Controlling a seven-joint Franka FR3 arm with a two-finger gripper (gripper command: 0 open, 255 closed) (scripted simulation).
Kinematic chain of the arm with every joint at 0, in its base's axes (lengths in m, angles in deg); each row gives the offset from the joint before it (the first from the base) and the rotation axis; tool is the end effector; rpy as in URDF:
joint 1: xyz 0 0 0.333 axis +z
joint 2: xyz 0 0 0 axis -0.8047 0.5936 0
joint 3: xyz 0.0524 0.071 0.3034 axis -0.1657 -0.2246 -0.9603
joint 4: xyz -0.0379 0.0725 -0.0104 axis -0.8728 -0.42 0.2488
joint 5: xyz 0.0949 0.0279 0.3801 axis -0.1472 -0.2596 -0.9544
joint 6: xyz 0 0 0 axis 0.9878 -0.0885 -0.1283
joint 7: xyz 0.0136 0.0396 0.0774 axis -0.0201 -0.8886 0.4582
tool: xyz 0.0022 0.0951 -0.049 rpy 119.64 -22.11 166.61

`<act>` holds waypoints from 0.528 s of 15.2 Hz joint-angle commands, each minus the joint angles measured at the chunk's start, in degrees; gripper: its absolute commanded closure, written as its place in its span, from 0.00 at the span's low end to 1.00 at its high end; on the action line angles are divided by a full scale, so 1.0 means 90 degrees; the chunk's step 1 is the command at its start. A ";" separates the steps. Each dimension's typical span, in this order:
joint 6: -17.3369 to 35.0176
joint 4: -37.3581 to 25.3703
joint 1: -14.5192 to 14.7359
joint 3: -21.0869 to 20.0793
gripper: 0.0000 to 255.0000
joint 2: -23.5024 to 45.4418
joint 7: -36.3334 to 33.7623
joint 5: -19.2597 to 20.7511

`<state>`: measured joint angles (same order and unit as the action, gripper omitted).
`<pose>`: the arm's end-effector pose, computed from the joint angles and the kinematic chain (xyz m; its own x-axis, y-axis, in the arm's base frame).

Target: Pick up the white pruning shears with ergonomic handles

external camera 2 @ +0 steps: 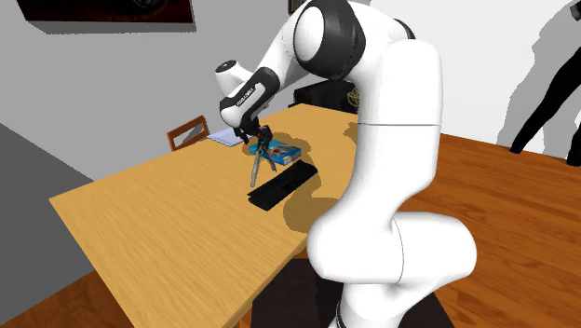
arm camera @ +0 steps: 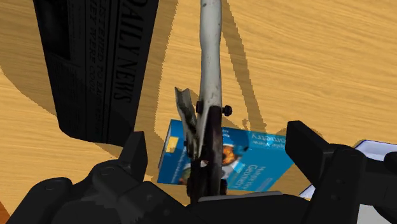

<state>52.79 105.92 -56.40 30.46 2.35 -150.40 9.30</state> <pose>0.5676 0.2818 0.3742 0.8341 -0.3771 0.4026 -0.4216 -0.9065 0.0242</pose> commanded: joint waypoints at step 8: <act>0.0254 0.0053 0.0116 0.0151 1.00 0.0319 -0.0334 0.0367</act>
<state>55.02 106.38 -55.38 31.80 5.18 -153.34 12.54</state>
